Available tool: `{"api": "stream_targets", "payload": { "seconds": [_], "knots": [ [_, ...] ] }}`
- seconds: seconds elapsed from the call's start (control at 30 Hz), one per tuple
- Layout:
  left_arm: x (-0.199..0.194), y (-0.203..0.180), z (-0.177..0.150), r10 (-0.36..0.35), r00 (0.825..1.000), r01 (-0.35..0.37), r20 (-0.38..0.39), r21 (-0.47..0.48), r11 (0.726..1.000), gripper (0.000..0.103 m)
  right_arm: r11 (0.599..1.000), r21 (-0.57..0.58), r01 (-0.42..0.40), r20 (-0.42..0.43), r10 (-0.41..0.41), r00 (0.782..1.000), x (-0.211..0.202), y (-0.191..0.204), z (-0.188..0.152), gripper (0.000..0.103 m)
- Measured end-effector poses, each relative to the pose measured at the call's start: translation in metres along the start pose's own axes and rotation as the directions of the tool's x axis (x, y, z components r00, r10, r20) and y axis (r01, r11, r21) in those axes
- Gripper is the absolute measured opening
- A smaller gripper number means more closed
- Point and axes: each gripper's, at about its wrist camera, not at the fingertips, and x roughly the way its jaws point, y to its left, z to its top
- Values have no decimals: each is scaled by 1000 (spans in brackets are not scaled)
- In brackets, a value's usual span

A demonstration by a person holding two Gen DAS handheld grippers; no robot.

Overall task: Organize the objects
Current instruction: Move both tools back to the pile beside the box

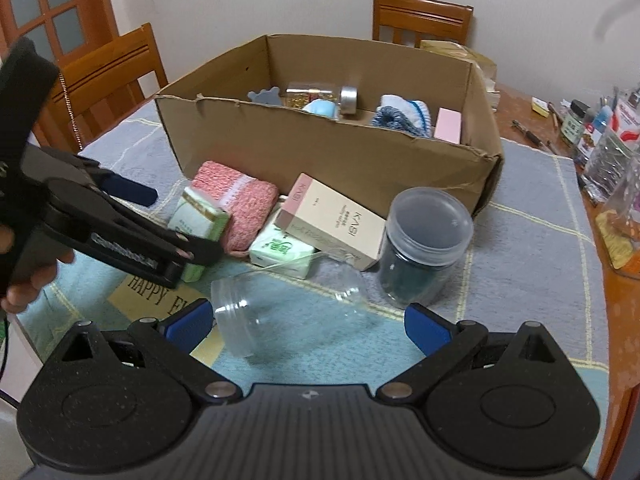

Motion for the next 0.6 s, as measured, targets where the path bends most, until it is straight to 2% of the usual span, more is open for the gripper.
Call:
{"api": "stream_targets", "payload": {
  "seconds": [0.2, 0.6],
  "knots": [
    [9, 11, -14, 37, 997, -39, -61, -20, 999, 100, 1000, 4, 5, -2, -5, 1000, 8, -1, 4, 103],
    [-12, 52, -40, 109, 992, -115, -68, -95, 989, 100, 1000, -6, -28, -15, 28, 999, 23, 2, 16, 103]
  ]
}}
